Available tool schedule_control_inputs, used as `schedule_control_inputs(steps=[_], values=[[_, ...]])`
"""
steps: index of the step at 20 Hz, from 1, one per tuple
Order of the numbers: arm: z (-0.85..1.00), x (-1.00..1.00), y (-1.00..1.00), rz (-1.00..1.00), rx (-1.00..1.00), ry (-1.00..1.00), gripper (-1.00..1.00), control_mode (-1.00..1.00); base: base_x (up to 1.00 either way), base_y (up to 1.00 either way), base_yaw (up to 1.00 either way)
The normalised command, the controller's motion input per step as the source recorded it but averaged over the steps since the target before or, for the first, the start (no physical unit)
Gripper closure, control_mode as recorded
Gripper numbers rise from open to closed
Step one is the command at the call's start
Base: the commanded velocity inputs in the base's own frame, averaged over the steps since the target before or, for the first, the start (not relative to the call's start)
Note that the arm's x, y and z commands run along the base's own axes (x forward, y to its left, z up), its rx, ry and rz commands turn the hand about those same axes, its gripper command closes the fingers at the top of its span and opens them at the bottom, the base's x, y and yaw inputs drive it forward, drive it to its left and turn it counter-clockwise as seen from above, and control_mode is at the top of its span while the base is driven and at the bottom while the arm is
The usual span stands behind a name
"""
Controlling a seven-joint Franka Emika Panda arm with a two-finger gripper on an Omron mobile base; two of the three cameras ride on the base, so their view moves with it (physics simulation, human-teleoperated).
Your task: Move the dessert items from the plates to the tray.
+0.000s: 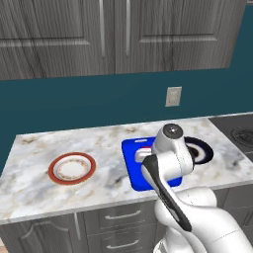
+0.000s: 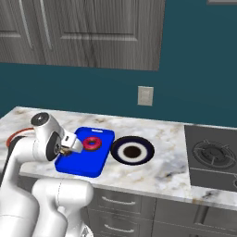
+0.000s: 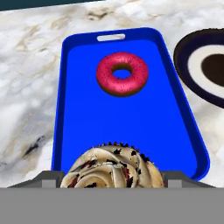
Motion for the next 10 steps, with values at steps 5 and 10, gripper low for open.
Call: schedule_control_inputs(steps=[5,10], values=[[-0.38,0.0,-0.01,0.0,0.0,0.0,1.0,-1.0,0.0,0.0,0.0],[-0.26,0.04,0.0,0.0,0.0,0.0,1.0,-1.0,0.0,0.0,0.0]])
